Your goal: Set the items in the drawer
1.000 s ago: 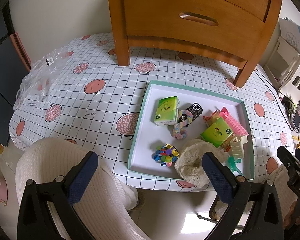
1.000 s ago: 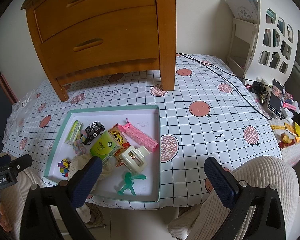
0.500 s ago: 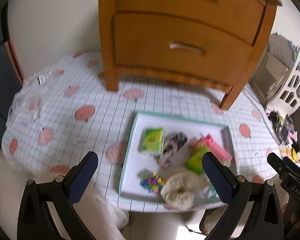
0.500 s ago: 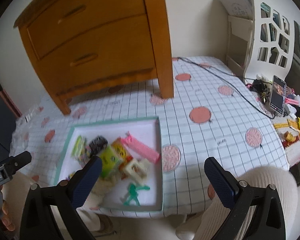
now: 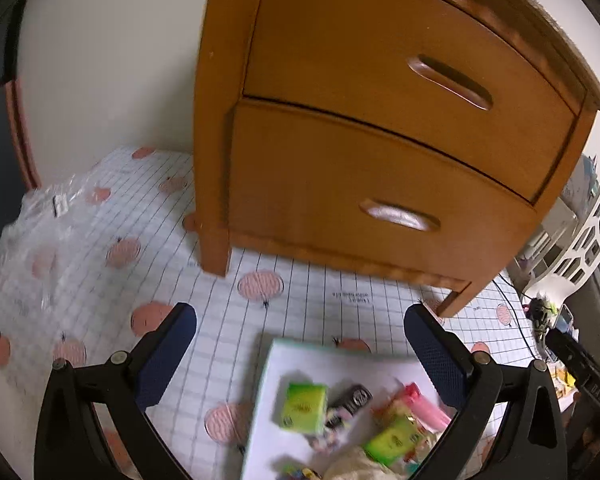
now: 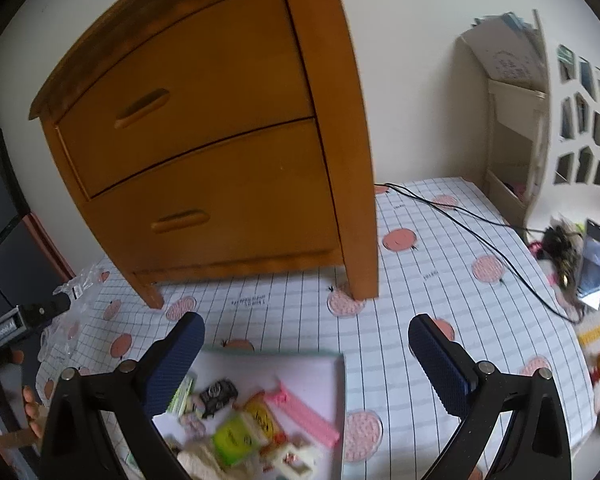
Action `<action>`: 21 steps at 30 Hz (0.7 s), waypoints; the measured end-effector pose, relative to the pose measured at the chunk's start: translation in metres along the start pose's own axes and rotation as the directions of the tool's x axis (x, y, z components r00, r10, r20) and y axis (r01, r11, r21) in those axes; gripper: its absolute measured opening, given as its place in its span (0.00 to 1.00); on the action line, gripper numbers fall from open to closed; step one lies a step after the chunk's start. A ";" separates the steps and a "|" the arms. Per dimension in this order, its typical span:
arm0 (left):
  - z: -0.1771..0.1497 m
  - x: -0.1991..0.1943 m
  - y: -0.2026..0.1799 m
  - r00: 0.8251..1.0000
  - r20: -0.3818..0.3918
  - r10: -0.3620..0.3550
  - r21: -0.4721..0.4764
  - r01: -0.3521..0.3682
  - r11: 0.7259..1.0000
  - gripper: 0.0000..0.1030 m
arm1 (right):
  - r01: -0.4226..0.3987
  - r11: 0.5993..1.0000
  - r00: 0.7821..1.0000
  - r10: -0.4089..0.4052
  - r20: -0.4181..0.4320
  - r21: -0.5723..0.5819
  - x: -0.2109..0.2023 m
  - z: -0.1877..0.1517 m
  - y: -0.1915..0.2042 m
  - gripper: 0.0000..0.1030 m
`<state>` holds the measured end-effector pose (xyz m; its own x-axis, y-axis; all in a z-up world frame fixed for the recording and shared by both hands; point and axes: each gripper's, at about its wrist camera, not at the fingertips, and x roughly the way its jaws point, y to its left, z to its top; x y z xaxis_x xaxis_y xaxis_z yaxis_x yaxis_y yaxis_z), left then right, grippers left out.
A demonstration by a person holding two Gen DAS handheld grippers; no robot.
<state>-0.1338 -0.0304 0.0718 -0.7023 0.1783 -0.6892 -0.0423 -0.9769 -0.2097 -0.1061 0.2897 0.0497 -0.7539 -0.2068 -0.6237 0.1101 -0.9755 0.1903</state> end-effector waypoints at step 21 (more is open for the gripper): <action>0.106 0.075 0.045 0.999 0.020 -0.040 -0.012 0.041 0.999 1.00 | -0.063 0.989 0.998 0.061 -0.024 -0.136 0.092 0.089 -0.003 1.00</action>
<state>-0.2636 -0.0730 0.0841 -0.7138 0.2153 -0.6665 -0.0621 -0.9673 -0.2460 -0.2339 0.2800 0.0594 -0.7298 -0.2673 -0.6293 0.2447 -0.9615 0.1247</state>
